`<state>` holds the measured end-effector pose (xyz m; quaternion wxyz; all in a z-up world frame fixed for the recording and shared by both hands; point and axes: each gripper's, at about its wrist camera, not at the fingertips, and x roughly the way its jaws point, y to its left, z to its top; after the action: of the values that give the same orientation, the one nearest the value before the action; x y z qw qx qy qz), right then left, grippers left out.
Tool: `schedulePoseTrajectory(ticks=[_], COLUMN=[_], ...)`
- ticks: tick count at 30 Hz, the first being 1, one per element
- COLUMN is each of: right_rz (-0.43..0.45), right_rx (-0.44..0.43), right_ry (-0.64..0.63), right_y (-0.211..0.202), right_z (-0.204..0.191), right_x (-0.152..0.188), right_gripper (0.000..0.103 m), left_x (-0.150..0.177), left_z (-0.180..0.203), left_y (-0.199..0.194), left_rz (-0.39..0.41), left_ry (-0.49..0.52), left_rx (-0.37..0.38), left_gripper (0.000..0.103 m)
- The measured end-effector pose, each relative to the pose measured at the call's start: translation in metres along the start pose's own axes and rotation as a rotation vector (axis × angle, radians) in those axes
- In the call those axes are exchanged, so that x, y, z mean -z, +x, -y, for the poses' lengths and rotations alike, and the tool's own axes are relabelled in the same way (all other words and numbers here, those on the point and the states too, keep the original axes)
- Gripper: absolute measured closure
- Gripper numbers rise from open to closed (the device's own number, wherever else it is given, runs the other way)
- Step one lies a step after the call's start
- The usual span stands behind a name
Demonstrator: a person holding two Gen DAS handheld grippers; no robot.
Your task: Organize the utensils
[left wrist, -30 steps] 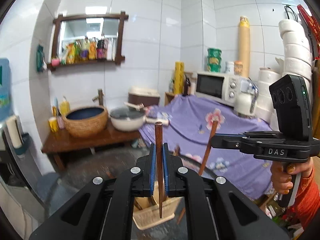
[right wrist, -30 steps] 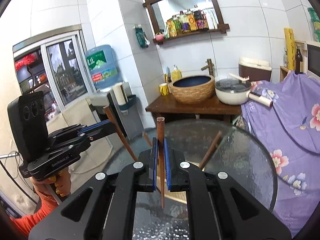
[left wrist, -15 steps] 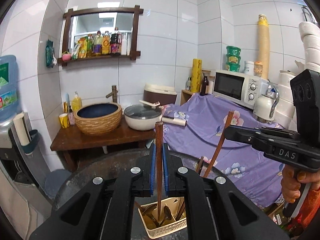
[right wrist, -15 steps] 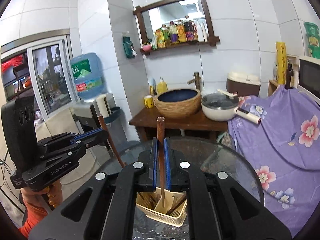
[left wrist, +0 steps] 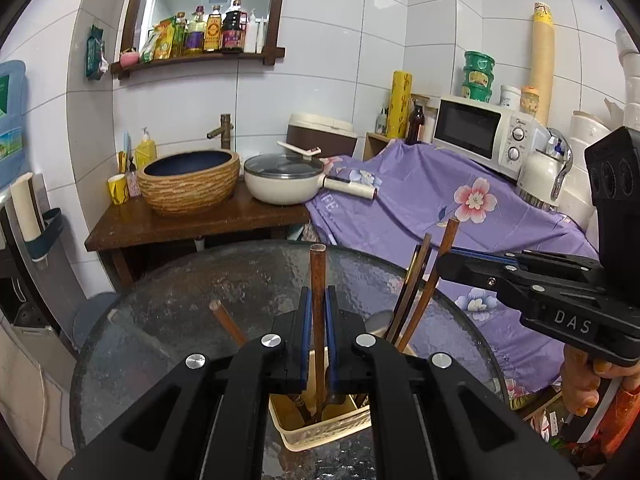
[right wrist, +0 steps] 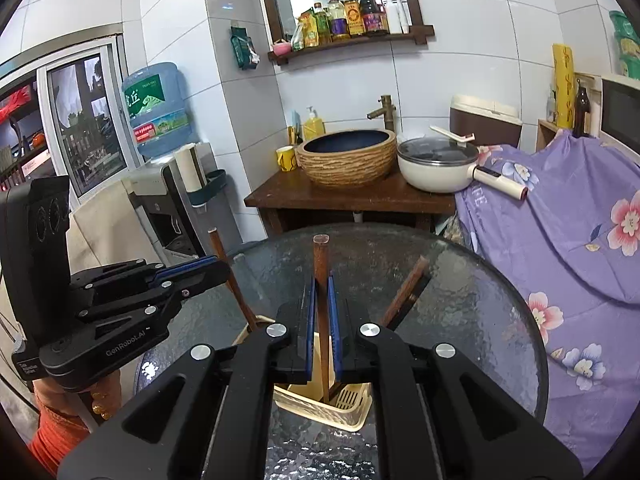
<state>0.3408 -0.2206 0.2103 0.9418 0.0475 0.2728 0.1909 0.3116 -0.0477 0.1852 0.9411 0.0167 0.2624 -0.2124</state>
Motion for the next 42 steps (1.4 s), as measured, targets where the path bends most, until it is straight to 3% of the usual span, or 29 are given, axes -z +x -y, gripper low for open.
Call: schedulePoseTrajectory(ticks=[8,10,12,14,16,18,21,23,25,32,37,42], right_rz=[-0.019,-0.017,-0.016,-0.015,-0.009,0.025,0.077,0.111,0.125,-0.005,-0.071,-0.065], right_rx=[0.024,0.030,0.046,0.056,0.055,0.056,0.061,0.062,0.059,0.037,0.056,0.073], right_ry=[0.023,0.025,0.017,0.011,0.012,0.015,-0.002,-0.026,-0.045,0.004,0.048,0.072], right_y=[0.015,0.017,0.019,0.020,0.019,0.011,-0.006,-0.022,-0.032,-0.026,-0.009,-0.005], right_z=[0.008,0.010,0.009,0.009,0.010,0.011,0.010,0.007,0.004,0.014,0.018,0.012], right_x=[0.019,0.022,0.024,0.026,0.027,0.031,0.040,0.056,0.072,0.158,0.198,0.212], right_gripper=[0.095,0.095,0.095,0.094,0.083,0.056,0.052,0.041,0.036,0.036,0.036,0.036], left_x=[0.017,0.020,0.020,0.023,0.026,0.031,0.047,0.061,0.084,0.143,0.173,0.183], left_z=[0.001,0.001,0.000,-0.002,-0.003,-0.002,0.003,0.006,0.007,-0.013,-0.023,-0.021], left_y=[0.012,0.012,0.012,0.011,0.007,-0.001,-0.013,-0.020,-0.026,-0.027,-0.019,-0.034], left_rz=[-0.031,-0.030,-0.025,-0.013,-0.002,0.021,0.045,0.040,0.020,-0.095,-0.150,-0.046], left_ry=[0.001,0.002,-0.007,-0.026,-0.041,-0.047,-0.011,0.020,0.041,-0.006,-0.046,-0.097], left_rx=[0.003,0.002,0.003,0.009,0.009,-0.003,-0.048,-0.069,-0.081,-0.108,-0.143,-0.186], left_gripper=[0.095,0.091,0.071,0.060,0.056,0.041,0.017,0.008,0.006,0.006,0.006,0.006])
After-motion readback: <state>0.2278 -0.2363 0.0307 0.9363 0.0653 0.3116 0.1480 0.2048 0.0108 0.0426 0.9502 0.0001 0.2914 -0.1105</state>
